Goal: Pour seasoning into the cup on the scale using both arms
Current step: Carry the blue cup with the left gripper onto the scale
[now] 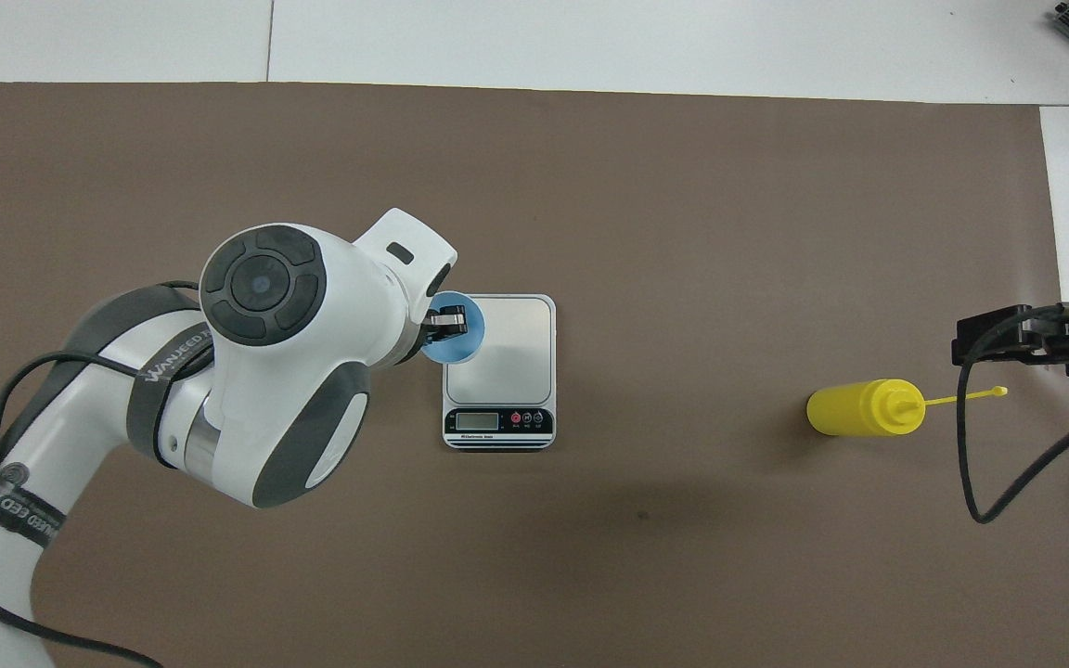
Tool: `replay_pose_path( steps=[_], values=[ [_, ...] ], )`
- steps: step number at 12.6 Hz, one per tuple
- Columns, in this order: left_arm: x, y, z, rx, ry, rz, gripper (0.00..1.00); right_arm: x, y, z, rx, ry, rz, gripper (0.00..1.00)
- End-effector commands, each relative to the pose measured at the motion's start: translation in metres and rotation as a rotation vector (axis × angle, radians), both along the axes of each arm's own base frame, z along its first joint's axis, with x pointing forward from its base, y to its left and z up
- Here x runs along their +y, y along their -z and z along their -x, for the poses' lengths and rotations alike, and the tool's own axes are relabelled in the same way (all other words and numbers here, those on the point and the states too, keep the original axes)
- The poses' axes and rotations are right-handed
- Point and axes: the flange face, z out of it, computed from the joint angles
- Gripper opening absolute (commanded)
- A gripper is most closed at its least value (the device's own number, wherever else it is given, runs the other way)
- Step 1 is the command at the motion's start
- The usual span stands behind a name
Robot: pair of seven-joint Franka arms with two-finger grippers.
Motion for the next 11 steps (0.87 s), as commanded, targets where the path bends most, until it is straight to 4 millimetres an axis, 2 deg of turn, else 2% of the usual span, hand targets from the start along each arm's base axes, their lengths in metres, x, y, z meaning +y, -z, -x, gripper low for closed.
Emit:
replay_pose_path(
  steps=[1, 4, 6, 8, 11],
  values=[
    [-0.015, 0.030, -0.002, 0.003, -0.010, 0.002, 0.00, -0.002, 0.000, 0.007, -0.002, 0.006, -0.008, 1.00],
    [-0.038, 0.047, 0.002, -0.015, -0.038, 0.026, 0.00, -0.002, 0.000, 0.007, -0.002, 0.006, -0.008, 1.00],
    [-0.044, 0.052, 0.009, -0.009, -0.027, 0.021, 0.00, -0.002, 0.000, 0.007, -0.002, 0.006, -0.008, 1.00],
    [-0.040, 0.064, 0.017, 0.002, -0.012, -0.005, 0.00, -0.002, 0.000, 0.007, -0.002, 0.005, -0.008, 1.00],
    [-0.040, 0.065, 0.017, -0.015, 0.002, -0.012, 0.00, -0.003, 0.000, 0.007, -0.002, 0.006, -0.008, 1.00]
  ],
)
